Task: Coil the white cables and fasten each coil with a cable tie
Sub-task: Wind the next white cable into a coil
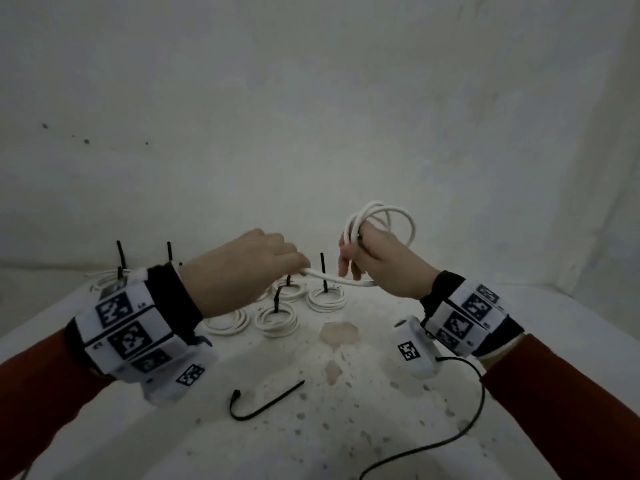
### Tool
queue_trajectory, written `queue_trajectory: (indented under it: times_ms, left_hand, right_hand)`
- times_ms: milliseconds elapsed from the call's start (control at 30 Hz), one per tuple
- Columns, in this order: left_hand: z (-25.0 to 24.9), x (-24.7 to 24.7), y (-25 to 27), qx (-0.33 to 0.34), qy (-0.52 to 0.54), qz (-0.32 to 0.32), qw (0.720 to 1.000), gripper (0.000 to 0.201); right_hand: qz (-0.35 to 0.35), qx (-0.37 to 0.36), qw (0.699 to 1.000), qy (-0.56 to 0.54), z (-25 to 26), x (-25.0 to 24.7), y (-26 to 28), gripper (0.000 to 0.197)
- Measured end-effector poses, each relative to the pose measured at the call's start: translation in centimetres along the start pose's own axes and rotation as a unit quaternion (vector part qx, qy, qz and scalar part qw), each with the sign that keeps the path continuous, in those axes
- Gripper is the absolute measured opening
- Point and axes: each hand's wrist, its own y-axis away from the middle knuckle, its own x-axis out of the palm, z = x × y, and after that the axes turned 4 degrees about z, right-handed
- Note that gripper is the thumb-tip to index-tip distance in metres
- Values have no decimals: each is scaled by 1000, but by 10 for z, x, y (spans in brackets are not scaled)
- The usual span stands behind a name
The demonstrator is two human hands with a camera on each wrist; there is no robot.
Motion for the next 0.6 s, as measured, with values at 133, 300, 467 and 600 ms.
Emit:
queue_trajectory:
  times_ms: [133,300,467,600]
  left_hand:
    - [23,-12,5,-51,56,-39,996,30]
    - [33,-7,11,-121,183,-77,973,39]
    - [16,7,-3,-185,293,-108,932,36]
    - [-2,13,-13,-192,365,-125,902,41]
  right_hand:
    - [106,-8,991,-85,14,1,11,22]
    - [80,0,978,-194,33,-2,17,58]
    - [105,26,949,-297,36,4,10,62]
    - [160,42,885,-434,31,8,6,61]
